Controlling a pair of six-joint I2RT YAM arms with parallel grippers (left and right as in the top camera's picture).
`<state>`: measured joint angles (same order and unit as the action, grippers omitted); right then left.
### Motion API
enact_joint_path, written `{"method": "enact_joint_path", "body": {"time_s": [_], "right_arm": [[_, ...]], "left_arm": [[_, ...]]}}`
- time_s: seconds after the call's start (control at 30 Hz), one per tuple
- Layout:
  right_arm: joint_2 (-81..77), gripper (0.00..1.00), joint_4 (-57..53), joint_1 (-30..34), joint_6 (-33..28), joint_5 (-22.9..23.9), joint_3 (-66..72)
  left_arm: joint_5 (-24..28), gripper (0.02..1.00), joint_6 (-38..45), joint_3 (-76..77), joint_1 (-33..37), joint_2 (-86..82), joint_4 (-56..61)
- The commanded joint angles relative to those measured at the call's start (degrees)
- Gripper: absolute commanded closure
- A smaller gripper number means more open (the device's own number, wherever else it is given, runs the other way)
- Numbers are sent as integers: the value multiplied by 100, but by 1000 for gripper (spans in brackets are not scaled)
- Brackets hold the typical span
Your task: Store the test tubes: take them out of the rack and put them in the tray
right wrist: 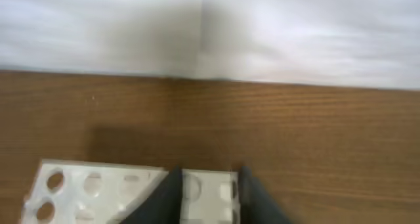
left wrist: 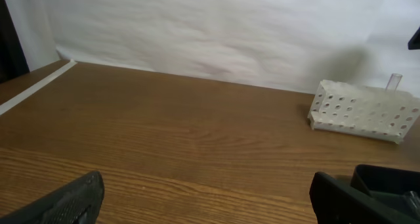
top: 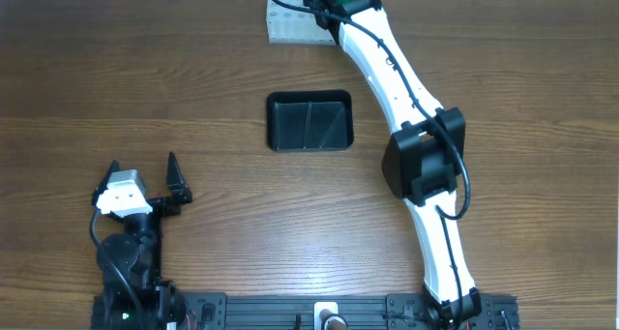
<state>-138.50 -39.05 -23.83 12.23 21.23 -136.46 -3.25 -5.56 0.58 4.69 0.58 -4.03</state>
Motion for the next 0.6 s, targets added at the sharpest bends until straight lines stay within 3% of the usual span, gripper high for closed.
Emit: {"method": "enact_joint_path", "body": {"time_s": [0.03, 0.1, 0.33, 0.6], "right_arm": [[308, 391, -201, -46, -42, -195, 39], [243, 270, -258, -48, -44, -199, 46], [-90, 108, -186, -48, -4, -234, 46], [-404, 95, 66, -48, -9, -229, 46]], "left_arm": [[17, 20, 68, -24, 42, -42, 9], [17, 20, 68, -24, 42, -42, 9], [17, 20, 66, -24, 42, -42, 9], [17, 20, 68, -24, 42, -42, 9]]}}
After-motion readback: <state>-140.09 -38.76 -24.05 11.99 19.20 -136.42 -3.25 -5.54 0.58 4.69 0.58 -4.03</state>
